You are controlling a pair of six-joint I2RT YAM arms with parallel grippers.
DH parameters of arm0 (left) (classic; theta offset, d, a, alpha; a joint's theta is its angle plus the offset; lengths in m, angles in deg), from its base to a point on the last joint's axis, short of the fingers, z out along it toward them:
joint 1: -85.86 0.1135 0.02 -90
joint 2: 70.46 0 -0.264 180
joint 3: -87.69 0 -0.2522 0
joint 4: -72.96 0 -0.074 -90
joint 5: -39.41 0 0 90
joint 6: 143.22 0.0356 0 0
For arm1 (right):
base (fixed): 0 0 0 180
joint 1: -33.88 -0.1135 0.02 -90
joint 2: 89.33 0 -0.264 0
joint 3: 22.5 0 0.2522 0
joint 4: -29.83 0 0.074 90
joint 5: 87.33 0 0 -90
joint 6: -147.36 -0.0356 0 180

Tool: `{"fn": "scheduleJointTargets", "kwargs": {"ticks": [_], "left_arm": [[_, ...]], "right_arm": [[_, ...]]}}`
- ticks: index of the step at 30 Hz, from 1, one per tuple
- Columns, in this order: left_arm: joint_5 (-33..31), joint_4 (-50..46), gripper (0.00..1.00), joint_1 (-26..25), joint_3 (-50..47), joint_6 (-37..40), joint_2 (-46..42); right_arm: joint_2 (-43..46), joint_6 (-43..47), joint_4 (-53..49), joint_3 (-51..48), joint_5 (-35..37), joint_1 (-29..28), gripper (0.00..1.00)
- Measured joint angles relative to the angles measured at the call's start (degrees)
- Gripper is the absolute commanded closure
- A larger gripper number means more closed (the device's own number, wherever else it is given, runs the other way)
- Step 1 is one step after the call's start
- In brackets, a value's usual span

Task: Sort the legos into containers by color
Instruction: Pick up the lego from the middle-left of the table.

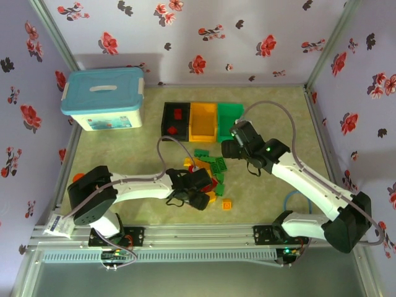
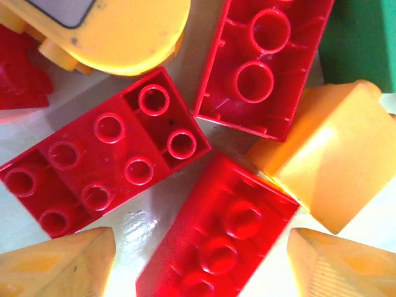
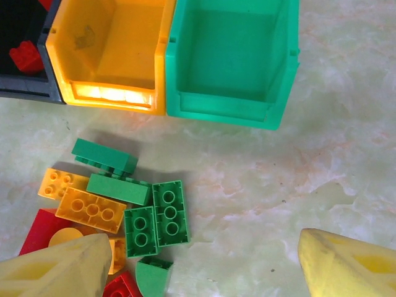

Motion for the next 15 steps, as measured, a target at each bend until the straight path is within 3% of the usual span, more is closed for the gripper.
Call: {"fn": "scheduleJointTargets", "kwargs": {"ticks": [5, 15], "left_arm": [[-0.1, 0.1, 0.34, -0.3, 0.5, 0.0, 2.4], [0.4, -0.7, 0.62, -0.8, 1.7, 0.0, 2.9]], "right_arm": [[0.9, 0.0, 0.4, -1.2, 0.2, 0.4, 0.21], [2.7, -1.1, 1.5, -3.9, 0.3, 1.1, 0.22]]}}
